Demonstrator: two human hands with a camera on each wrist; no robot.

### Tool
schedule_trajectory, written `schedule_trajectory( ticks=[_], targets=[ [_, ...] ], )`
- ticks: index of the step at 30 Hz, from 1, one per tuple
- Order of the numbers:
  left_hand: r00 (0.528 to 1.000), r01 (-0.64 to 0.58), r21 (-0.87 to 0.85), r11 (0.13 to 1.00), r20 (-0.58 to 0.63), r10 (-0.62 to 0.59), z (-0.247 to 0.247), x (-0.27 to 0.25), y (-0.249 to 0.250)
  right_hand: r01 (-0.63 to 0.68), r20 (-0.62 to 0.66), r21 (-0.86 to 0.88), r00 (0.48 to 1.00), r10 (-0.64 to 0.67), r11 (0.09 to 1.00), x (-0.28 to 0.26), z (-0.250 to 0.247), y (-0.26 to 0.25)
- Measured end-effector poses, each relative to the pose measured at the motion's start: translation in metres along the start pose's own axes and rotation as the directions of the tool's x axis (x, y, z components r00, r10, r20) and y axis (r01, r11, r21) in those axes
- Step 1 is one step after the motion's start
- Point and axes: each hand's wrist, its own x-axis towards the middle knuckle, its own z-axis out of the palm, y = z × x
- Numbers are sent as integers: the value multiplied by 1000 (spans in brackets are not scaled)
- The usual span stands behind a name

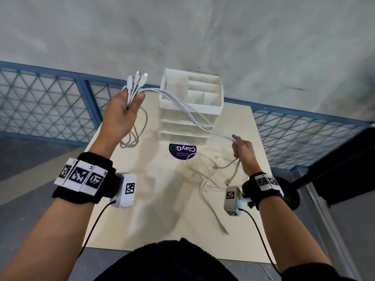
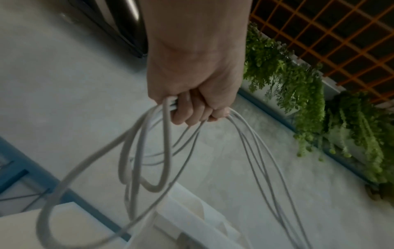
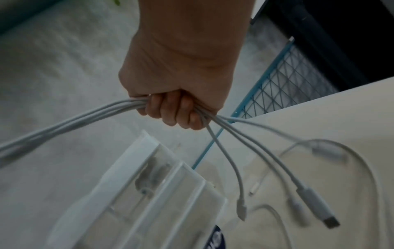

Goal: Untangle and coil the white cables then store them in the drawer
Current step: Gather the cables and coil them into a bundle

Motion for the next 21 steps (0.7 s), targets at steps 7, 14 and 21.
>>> schedule_trajectory(
  ticks=[7,14,21],
  targets=[
    [992,39,195,980,111,-62,2,-16,-30,103,-164,38,982,-95,994,-2,-51,-22],
    [774,-4,412,911,578,-258,5,-42,-49,-179,-187,-514,978,94,839,-36,-107,60],
    [178,2,620,785,772,-610,20,-81,-87,-224,50,-695,933,357,684,-90,-104,131]
  ],
)
